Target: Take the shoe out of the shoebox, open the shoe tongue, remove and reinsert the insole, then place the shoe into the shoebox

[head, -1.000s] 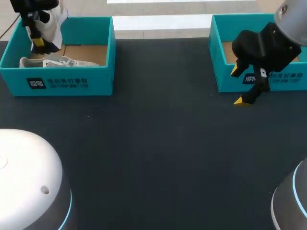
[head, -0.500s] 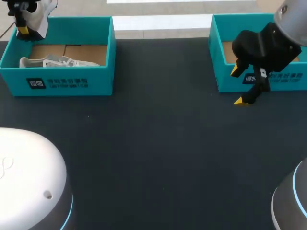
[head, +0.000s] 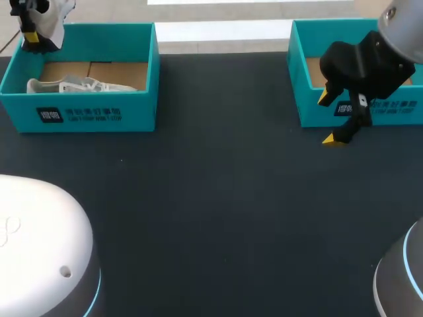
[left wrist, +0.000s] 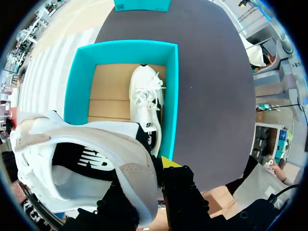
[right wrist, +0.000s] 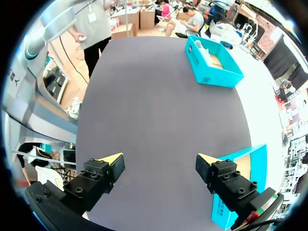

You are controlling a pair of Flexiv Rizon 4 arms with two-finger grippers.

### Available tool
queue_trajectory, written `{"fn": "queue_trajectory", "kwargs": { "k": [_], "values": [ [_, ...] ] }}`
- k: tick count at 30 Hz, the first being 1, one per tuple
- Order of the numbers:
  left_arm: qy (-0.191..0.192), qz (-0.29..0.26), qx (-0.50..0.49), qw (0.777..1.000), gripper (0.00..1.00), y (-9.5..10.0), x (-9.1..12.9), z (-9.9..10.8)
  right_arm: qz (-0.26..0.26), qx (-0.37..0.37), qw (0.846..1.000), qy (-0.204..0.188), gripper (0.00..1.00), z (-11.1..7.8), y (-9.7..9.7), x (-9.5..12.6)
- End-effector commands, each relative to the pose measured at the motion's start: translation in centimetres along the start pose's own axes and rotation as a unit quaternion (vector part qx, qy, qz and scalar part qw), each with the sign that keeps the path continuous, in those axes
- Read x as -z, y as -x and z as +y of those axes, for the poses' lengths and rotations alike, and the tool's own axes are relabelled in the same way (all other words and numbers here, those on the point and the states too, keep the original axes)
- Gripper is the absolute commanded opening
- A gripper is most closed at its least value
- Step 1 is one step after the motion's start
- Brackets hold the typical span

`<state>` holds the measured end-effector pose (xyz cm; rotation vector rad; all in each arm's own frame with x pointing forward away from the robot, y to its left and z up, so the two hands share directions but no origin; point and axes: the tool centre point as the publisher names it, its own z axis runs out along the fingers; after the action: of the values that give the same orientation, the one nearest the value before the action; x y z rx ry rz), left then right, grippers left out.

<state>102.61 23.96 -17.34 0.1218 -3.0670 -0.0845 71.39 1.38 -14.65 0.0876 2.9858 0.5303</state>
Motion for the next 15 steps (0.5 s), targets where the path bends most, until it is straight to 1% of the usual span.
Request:
{"fn": "queue_trajectory", "kwargs": {
  "k": [1,7,9,10,15],
  "values": [
    [0.000,0.000,0.000,1.000,0.00,0.0,0.2,0.1,0.001,-0.001,1.000,-0.002,1.00,0.1,0.2,-0.1],
    [0.000,0.000,0.000,1.000,0.00,0.0,0.2,0.1,0.001,-0.001,1.000,-0.002,1.00,0.1,0.2,-0.1],
    [-0.002,0.003,-0.001,1.000,0.00,0.5,0.2,0.4,0.001,-0.001,1.000,-0.002,1.00,0.1,0.2,-0.1],
    [-0.012,0.005,0.001,1.000,0.00,0.9,0.2,0.8,0.001,-0.001,1.000,-0.002,1.00,0.1,0.2,-0.1],
    [0.000,-0.002,0.026,1.000,0.00,3.1,-0.2,2.3,0.001,-0.001,1.000,-0.002,1.00,0.1,0.2,-0.1]
  ]
}}
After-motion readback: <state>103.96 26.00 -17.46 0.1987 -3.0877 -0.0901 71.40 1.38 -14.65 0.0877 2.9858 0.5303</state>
